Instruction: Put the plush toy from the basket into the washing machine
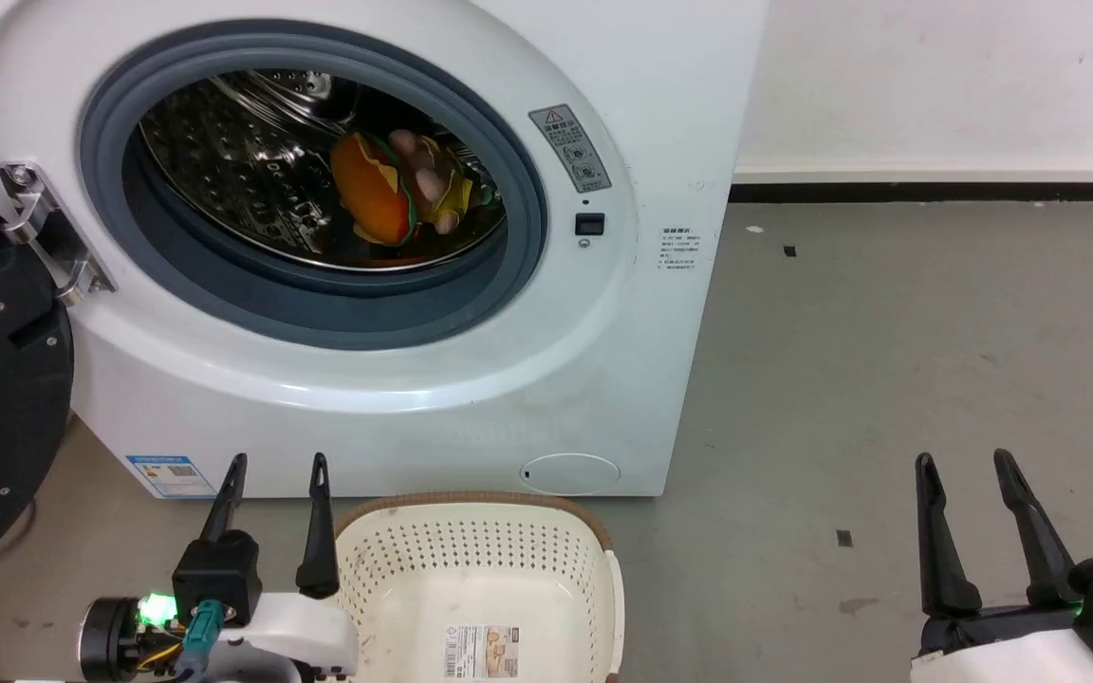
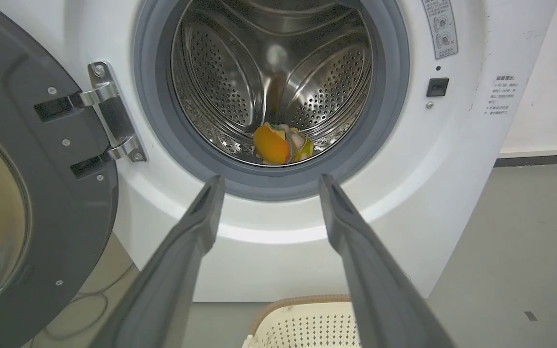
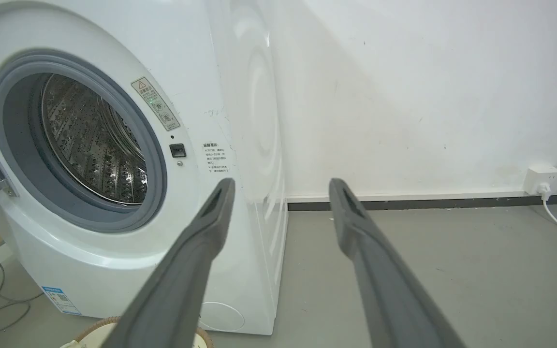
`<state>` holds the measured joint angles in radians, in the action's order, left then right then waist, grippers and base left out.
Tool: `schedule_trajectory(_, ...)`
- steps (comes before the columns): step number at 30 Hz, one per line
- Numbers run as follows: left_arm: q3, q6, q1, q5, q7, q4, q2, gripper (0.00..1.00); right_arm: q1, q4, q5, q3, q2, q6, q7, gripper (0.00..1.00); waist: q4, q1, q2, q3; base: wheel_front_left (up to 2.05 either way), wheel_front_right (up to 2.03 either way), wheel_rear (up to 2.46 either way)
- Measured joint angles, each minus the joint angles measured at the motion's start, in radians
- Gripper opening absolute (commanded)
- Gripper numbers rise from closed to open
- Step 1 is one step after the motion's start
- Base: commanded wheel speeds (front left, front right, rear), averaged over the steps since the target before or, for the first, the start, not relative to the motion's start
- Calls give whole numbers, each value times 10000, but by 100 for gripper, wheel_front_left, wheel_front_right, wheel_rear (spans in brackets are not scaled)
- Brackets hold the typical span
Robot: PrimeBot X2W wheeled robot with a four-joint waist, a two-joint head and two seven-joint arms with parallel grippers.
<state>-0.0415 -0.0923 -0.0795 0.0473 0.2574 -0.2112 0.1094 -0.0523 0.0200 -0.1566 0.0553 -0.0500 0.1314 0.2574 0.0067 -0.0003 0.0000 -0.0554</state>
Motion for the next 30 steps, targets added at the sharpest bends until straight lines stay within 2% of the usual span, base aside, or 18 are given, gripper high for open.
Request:
schedule_trajectory(6,56,119,203,0,0,-215,-61,100,-111,-15,-13,42,0,0,0,100,-30,1,0,162,0,0,0)
schedule_trajectory(7,58,121,232,0,-6,-230,-75,0,-113,-17,-13,48,0,0,0,0,-35,1,0,178,0,0,0)
schedule_trajectory(30,82,211,232,-6,-382,67,-102,0,-97,-29,157,-19,0,0,-360,0,-40,3,0,240,0,0,0)
